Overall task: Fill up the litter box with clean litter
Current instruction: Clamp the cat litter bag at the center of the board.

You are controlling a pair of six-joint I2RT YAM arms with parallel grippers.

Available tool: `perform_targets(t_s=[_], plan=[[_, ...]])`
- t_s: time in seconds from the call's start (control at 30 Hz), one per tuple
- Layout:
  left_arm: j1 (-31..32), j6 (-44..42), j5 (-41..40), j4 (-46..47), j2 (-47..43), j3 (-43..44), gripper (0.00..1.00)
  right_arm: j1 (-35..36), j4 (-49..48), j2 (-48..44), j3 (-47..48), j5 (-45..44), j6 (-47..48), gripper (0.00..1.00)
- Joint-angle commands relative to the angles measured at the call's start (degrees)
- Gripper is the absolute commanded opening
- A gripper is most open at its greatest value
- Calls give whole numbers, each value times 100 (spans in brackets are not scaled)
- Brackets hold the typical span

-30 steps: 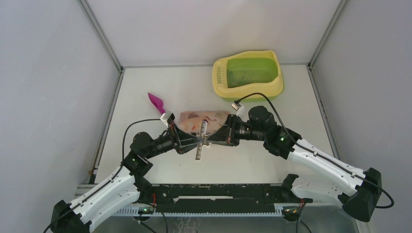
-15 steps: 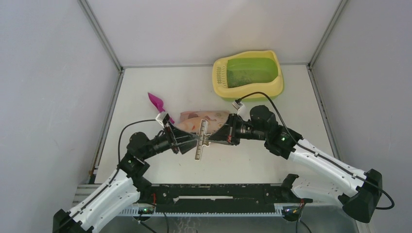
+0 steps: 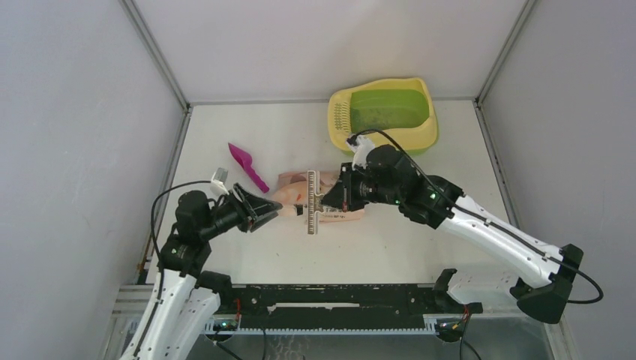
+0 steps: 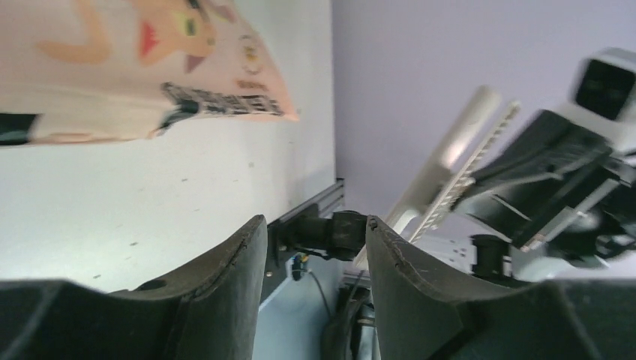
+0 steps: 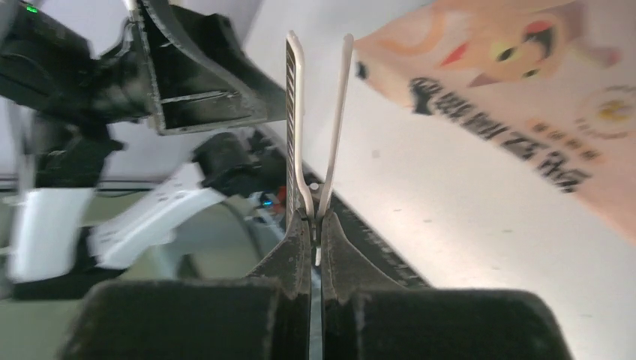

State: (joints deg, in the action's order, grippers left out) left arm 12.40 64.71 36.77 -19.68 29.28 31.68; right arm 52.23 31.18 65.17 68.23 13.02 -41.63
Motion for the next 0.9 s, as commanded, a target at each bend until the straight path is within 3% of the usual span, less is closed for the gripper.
perform_targets(t_s=[0.0,0.2,0.43,0.57,0.67,0.87], plan=[[-365,-1047,94,-978,101,128,55,508,1087,544,871,-1999,2077,0],[-929,-2045,-378,-1704,403,214,56,1606,1294,1529,1307,-4569,3977,0],[-1789,-2213,39,-1301,798,14,57,2337,565,2338,1299,-6135,5912,0],[-2577,-2518,554,-1215,1135,-93,57,2563,20,2394,1272,-6100,7080,0],[-2828,-2586,759,-1132,1206,-163,57,2685,-68,2332,1344,-5654,7747,0],[-2872,-2288,923,-756,1174,-301,57,2482,1846,2873,2472,-4211,7708,0]])
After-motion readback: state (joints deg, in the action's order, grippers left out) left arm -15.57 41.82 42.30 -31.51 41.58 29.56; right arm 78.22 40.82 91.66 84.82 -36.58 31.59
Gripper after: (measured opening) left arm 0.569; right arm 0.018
